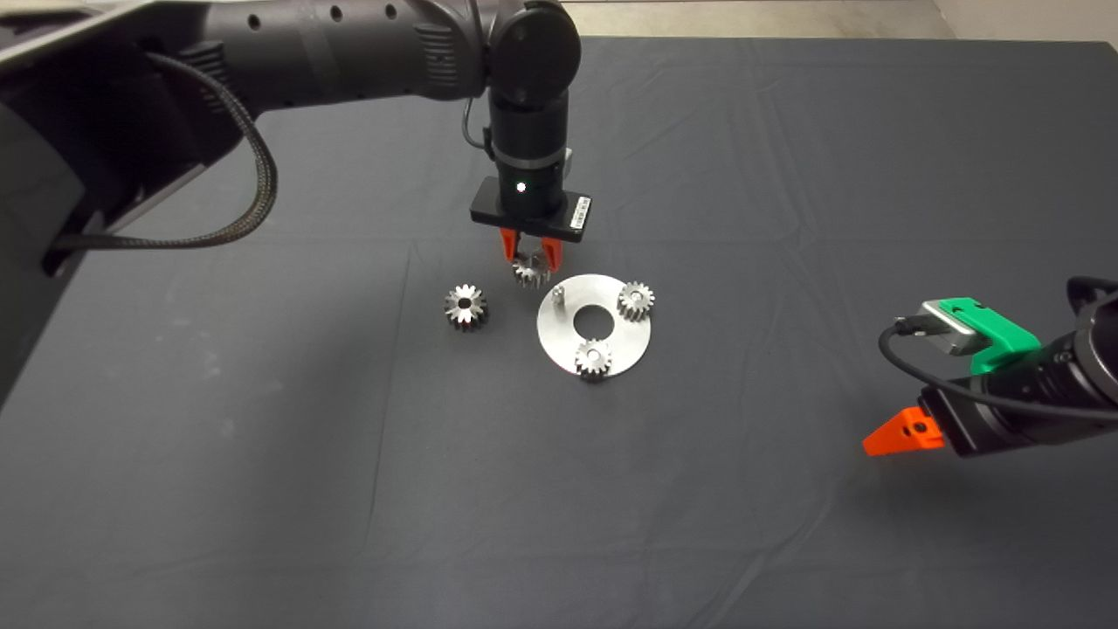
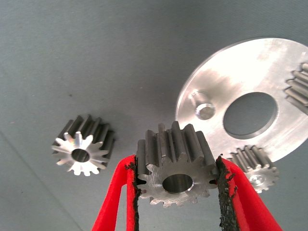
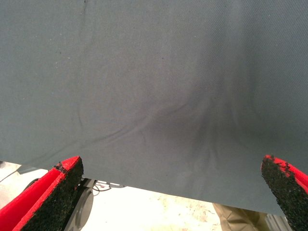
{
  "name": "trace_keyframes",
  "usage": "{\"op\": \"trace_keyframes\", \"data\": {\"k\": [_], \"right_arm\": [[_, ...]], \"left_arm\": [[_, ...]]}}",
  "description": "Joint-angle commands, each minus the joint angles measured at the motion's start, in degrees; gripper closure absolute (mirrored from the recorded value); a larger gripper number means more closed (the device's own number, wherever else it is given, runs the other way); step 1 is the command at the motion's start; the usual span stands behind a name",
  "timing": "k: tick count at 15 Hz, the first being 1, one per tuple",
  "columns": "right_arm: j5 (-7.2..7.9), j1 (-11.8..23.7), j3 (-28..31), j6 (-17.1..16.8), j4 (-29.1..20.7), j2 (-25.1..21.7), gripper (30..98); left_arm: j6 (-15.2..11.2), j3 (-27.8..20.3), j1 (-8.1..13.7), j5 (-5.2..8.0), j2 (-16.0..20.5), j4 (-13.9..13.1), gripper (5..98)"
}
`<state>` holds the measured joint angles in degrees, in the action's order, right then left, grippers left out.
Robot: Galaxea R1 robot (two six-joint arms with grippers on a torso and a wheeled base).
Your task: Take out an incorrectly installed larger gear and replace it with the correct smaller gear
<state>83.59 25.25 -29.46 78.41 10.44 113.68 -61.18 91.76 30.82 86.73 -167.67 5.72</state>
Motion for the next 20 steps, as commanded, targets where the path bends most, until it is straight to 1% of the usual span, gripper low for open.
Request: {"op": "trace_keyframes", "data": {"k": [1,2,4,8,10,12,15,17,20], "right_arm": [[-0.18,0.86,-0.14,-0.13,-1.38,0.07,30.7],[-0.25,0.77,-0.14,-0.17,-1.38,0.1,30.7],[-0.18,0.77,-0.14,-0.19,-1.38,0.1,30.7],[-0.18,0.77,-0.14,-0.19,-1.38,0.02,30.7],[-0.21,0.77,-0.23,-0.19,-1.38,0.02,30.7],[-0.27,0.77,-0.31,-0.19,-1.38,0.1,30.7],[-0.27,0.77,-0.67,-0.19,-1.38,0.02,30.7],[-0.19,0.77,-0.67,-0.19,-1.38,0.02,30.7],[-0.27,0.77,-0.67,-0.19,-1.38,0.02,30.7]], "left_arm": [[-0.51,0.16,1.0,-1.35,-0.34,-1.06,74.5],[-0.51,0.28,0.91,-2.29,-0.34,-1.41,74.5],[-0.51,0.68,0.83,-3.66,-0.34,-1.59,74.5],[-0.51,0.69,0.56,-5.69,-0.43,-1.59,74.5],[-0.51,0.69,0.32,-5.69,-0.43,-1.59,74.5],[-0.6,0.69,-0.93,-5.78,-0.43,-1.59,74.5],[-0.6,0.69,-2.94,-6.39,-0.43,-1.5,74.5],[-0.69,0.77,-3.92,-6.48,-0.52,-1.46,74.5],[-0.34,1.92,-3.83,-6.31,-0.6,-1.41,74.5]]}}
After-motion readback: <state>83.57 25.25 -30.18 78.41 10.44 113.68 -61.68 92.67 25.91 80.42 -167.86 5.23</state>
